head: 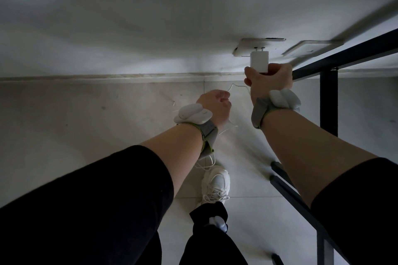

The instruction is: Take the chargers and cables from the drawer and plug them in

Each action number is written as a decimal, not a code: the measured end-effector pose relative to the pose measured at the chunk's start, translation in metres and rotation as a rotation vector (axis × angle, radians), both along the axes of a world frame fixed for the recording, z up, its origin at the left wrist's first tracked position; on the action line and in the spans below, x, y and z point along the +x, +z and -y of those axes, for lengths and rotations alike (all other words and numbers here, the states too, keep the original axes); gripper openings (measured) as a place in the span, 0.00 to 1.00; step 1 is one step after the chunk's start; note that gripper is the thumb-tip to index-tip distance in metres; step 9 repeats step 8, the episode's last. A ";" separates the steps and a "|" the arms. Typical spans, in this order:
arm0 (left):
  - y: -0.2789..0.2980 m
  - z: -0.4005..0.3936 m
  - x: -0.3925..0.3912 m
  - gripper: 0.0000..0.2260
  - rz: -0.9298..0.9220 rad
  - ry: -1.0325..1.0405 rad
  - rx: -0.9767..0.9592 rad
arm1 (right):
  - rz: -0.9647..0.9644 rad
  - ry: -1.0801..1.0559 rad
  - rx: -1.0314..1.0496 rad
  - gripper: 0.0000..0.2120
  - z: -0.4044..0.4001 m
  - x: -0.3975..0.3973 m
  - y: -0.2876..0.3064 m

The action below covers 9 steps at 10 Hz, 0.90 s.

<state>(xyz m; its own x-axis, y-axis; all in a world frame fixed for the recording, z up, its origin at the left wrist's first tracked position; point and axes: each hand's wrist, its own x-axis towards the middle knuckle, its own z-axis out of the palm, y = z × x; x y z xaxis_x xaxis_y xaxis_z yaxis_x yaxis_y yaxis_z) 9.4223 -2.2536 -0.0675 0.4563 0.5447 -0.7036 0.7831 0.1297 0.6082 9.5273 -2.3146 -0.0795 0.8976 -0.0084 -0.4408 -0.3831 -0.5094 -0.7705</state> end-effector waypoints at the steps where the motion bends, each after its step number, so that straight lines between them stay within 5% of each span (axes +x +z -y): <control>1: -0.004 0.000 -0.003 0.11 0.007 0.002 -0.021 | 0.020 0.021 -0.002 0.18 0.003 0.002 0.000; 9: -0.003 -0.011 -0.016 0.11 0.021 0.047 -0.036 | -0.026 0.091 -0.028 0.22 -0.001 0.007 0.012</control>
